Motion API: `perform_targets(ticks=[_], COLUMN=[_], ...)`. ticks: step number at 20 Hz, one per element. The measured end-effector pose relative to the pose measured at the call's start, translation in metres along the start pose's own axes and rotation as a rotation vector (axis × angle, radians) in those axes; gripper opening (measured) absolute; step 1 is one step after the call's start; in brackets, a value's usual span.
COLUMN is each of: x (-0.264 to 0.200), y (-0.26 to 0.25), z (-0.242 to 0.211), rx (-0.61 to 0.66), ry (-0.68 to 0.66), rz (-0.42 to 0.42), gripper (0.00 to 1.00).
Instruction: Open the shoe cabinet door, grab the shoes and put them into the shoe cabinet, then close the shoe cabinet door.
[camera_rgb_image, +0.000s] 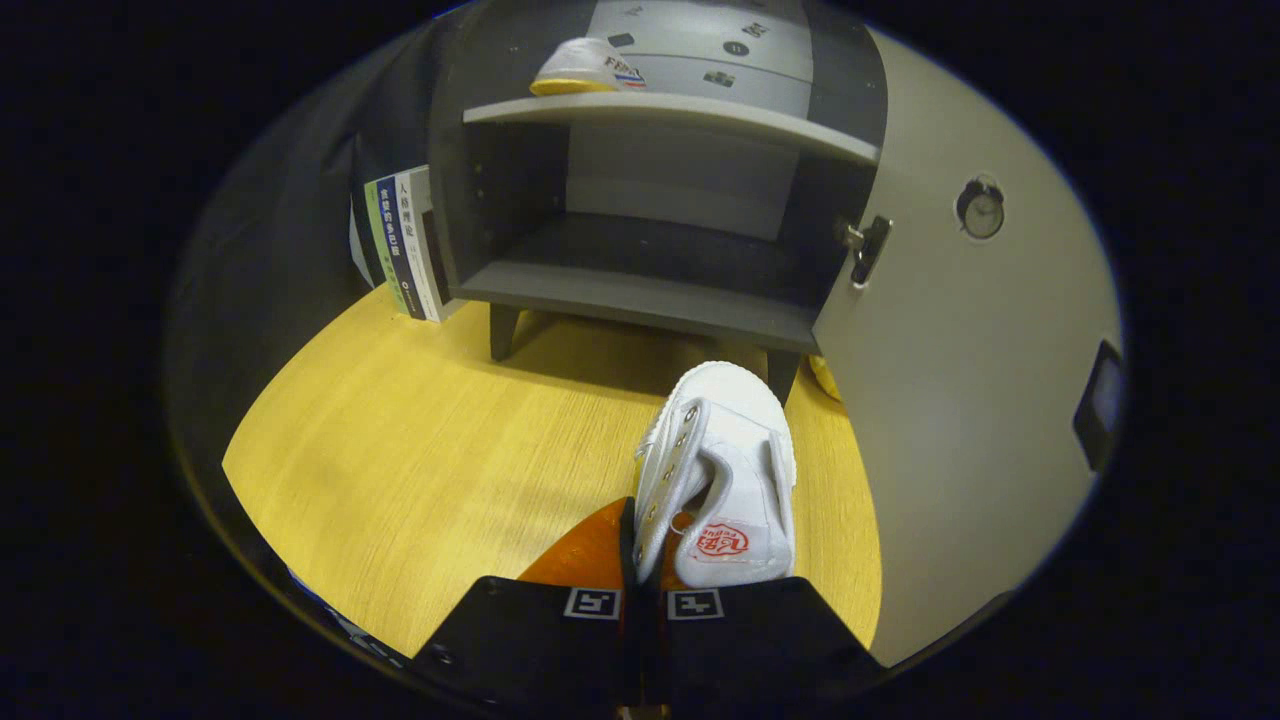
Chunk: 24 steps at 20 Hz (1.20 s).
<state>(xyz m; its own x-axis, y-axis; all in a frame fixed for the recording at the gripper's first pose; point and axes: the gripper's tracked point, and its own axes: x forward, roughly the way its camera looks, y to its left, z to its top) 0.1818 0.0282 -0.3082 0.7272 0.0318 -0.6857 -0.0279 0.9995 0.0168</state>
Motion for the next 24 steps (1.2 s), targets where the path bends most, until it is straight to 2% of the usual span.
perform_targets(ticks=[10,15,18,24], x=[-0.119,-0.152,-0.156,-0.12], y=[0.023,0.021,0.011,-0.022], z=[0.098,0.181,0.236,0.336], rx=[-0.012,-0.05,-0.046,-0.053], ry=[-0.16,-0.305,-0.377,-0.45], rz=[0.027,-0.014,-0.032,-0.081], gripper=[0.03,0.03,0.03,0.03])
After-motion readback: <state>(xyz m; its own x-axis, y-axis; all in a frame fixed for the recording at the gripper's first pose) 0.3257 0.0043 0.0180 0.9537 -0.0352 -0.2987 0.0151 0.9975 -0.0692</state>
